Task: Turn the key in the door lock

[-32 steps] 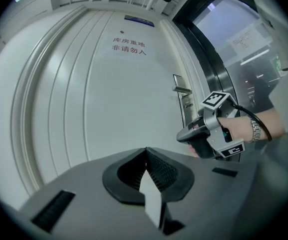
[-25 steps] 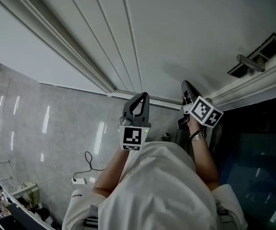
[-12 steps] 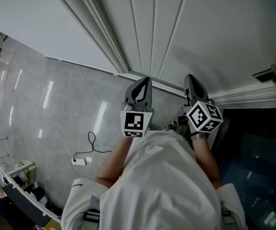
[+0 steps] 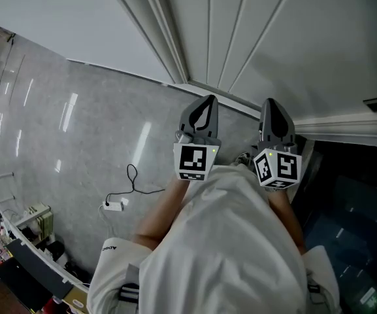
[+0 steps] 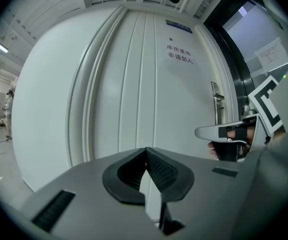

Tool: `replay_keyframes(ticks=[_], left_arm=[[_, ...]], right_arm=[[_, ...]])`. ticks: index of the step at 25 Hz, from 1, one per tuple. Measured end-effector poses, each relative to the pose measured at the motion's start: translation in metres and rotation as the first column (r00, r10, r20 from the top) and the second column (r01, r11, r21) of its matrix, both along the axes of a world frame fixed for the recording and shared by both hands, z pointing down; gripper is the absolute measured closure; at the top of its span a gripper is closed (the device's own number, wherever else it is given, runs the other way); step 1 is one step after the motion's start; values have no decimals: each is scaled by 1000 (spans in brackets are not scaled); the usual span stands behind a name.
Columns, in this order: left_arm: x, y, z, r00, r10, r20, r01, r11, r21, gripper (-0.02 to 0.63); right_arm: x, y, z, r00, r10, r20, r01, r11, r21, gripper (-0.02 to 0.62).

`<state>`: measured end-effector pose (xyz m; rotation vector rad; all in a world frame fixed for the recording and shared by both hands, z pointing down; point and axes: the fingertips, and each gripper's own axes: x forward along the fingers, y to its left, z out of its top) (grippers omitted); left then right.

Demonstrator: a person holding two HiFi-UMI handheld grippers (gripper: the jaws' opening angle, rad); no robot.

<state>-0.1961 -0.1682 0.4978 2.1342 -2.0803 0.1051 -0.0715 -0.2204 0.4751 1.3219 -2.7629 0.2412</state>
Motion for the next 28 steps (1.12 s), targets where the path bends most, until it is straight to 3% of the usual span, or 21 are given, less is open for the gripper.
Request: replay_keyframes(ticks=[9, 24, 28], left_arm=[[-10, 16, -1, 1000, -2, -1, 2, 1000, 25, 597], [0, 10, -14, 1000, 17, 10, -18, 997, 69, 597], [8, 9, -5, 1000, 24, 5, -25, 999, 46, 597]], right_arm=[[-39, 28, 1, 1000, -26, 9, 25, 999, 46, 592], [-45, 26, 2, 998, -66, -5, 66, 997, 32, 594], [-46, 29, 2, 996, -87, -8, 87, 995, 40, 592]])
